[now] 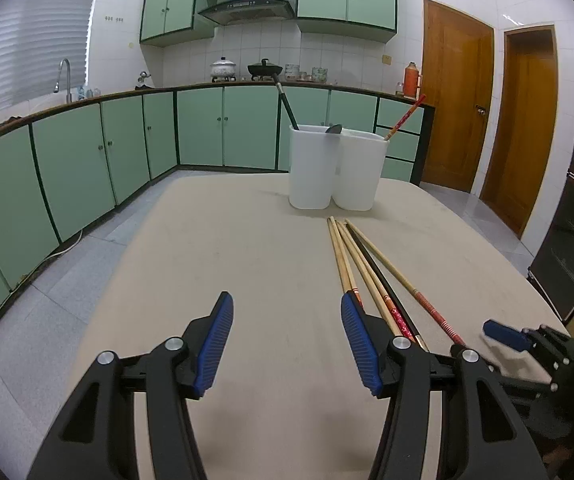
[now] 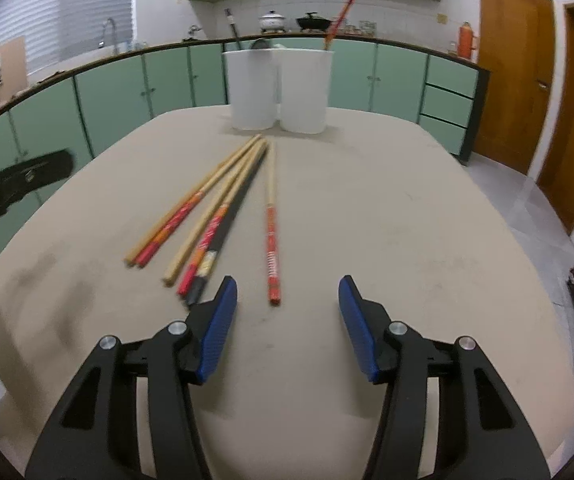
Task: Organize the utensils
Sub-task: 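Grasp another red-patterned chopstick with the right gripper, then lift the red-patterned chopstick and carry it over the white holder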
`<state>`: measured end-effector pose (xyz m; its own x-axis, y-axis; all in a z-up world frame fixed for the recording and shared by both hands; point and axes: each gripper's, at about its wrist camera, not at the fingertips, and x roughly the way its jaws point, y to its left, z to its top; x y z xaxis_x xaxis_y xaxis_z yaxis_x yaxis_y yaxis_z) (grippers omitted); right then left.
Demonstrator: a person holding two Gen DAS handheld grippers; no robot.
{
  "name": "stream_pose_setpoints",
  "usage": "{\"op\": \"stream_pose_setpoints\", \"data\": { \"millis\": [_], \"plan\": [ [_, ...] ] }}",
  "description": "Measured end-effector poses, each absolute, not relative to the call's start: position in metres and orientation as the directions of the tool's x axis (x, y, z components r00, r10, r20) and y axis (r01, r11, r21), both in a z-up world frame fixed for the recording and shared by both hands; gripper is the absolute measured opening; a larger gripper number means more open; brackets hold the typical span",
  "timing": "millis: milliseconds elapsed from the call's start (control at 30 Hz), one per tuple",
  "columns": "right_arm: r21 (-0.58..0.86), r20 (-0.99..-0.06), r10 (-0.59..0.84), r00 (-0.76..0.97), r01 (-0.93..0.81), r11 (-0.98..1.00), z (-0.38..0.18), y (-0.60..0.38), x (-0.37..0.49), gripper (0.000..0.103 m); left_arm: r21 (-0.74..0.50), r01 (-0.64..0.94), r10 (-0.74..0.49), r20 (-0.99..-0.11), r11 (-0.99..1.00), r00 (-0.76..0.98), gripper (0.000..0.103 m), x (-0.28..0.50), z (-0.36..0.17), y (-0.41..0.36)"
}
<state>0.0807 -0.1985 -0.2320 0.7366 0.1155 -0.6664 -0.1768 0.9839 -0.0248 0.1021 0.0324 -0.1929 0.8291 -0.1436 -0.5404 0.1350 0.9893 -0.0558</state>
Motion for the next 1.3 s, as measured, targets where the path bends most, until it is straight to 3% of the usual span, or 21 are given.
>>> {"op": "stream_pose_setpoints", "data": {
  "millis": [333,533,633,1300],
  "plan": [
    [0.023,-0.67,0.136,0.73,-0.163,0.986,-0.234,-0.208,0.084,0.039,-0.064,0.132,-0.145,-0.553,0.989,0.821,0.055,0.103,-0.198,0.029],
    [-0.008,-0.669,0.143,0.73,-0.2,0.98,-0.235,-0.199,0.085,0.022,-0.068,0.138,-0.152,-0.566,0.988,0.81,0.055,0.103,-0.202,0.024],
    [-0.016,-0.679,0.161,0.716,-0.233,0.972,-0.234,-0.193,0.088,0.006,-0.07,0.147,-0.16,-0.578,0.987,0.8,0.055,0.102,-0.206,0.02],
    [0.012,-0.652,0.136,0.746,-0.17,0.985,-0.223,-0.219,0.084,0.005,-0.064,0.175,-0.169,-0.703,0.982,0.691,0.055,0.112,-0.243,-0.007]
  ]
}}
